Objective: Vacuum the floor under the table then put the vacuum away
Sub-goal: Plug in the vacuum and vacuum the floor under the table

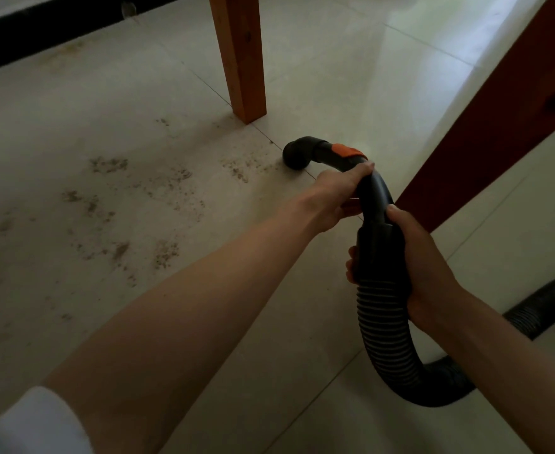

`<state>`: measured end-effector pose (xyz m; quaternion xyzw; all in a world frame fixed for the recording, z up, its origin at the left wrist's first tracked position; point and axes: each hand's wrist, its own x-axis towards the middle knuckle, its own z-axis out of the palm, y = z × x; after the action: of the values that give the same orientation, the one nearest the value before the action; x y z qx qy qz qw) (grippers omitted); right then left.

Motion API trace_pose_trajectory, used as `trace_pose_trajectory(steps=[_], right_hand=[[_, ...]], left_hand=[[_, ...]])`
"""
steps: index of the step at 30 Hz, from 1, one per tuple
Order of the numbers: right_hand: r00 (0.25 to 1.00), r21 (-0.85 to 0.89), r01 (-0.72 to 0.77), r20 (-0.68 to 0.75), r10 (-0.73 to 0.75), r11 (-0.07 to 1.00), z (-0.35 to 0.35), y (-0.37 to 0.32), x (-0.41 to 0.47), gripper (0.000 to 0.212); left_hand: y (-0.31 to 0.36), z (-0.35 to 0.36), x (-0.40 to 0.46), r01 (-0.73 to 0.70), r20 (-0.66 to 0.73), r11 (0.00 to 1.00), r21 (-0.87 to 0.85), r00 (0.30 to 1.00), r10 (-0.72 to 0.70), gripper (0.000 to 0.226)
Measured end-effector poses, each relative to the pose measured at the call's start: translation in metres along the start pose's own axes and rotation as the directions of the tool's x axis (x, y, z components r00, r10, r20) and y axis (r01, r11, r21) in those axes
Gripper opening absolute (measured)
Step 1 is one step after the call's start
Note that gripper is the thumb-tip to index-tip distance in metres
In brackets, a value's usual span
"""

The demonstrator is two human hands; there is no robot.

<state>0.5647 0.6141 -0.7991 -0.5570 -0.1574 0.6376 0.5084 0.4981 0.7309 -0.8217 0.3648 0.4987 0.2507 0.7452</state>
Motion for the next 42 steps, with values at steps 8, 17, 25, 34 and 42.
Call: trace_pose_trajectory(steps=[8,17,25,34,42], right_hand=[[1.0,-0.034,-0.025,-0.004,0.025,0.999,0.004,0.001,-0.011,0.037],[0.999,-0.021,-0.049,-0.017,0.049,0.999,-0.008,0.008,-0.022,0.038],[0.999,-0.067,-0.022,0.032,0.024,0.997,0.011,0.006,0.011,0.04],[1.0,-0.107,-0.018,-0.001,0.018,0.994,0.036,0.003,0.051,0.038],[1.0,-0.146,-0.026,0.007,0.028,0.989,0.039,0.007,0.054,0.04]], left_hand=[[0.0,-0.003,-0.013,0.001,-0.012,1.0,-0.015,1.0,-0.001,0.027],[-0.009,0.005,-0.02,0.007,0.028,0.998,0.06,1.0,-0.008,0.03],[0.007,-0.006,-0.014,-0.077,-0.079,0.996,-0.048,0.994,0.073,0.022],[0.02,-0.03,0.001,-0.149,-0.197,0.987,-0.057,0.971,0.135,0.041],[0.014,-0.043,0.008,-0.166,-0.17,0.985,-0.055,0.973,0.154,0.039]])
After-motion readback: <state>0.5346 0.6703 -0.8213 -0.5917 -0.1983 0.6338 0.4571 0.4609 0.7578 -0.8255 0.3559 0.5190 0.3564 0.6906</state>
